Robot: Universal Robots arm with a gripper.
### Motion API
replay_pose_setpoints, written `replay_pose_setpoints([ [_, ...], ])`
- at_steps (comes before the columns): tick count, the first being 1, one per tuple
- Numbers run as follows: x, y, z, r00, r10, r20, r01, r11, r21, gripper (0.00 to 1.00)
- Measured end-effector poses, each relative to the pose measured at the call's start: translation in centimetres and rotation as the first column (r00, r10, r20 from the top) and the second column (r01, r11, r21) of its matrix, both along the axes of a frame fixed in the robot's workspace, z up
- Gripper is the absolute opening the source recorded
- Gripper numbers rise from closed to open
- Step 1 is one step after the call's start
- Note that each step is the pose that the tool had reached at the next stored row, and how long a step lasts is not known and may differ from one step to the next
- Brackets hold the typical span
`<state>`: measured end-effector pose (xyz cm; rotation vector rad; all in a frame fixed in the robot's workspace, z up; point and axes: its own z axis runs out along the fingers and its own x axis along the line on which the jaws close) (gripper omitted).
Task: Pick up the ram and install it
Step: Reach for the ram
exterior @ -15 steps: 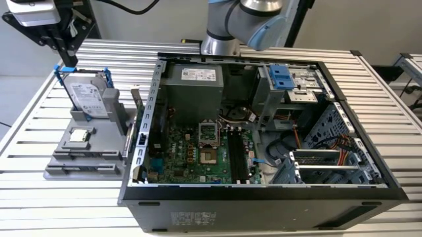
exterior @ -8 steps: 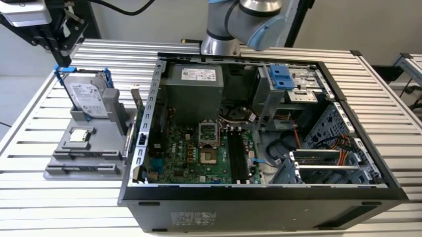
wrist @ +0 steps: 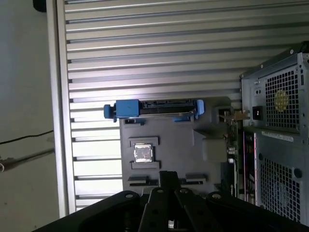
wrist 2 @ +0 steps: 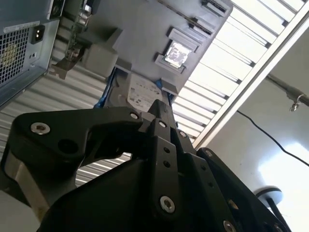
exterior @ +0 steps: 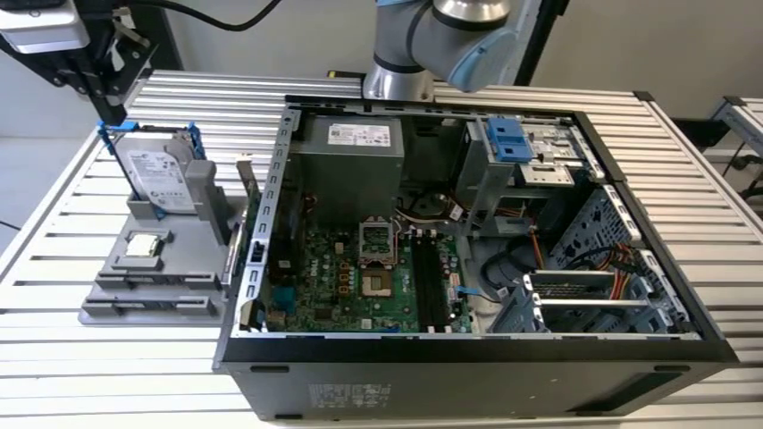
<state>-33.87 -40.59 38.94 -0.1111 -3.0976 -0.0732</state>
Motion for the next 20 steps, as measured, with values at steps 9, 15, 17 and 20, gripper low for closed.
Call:
replay_pose_setpoints([
  [9, 0.0, -0.52, -0.1, 0.9973, 0.074, 0.0042, -0.074, 0.9973, -0.0002, 0.0],
  [15, 0.0, -0.67, -0.16, 0.9926, 0.122, 0.0044, -0.122, 0.9926, -0.0002, 0.0],
  [17, 0.0, -0.68, -0.16, 0.9923, 0.124, 0.0044, -0.124, 0.9923, -0.0002, 0.0],
  [20, 0.0, -0.68, -0.16, 0.9922, 0.124, 0.0045, -0.124, 0.9923, -0.0002, 0.0],
])
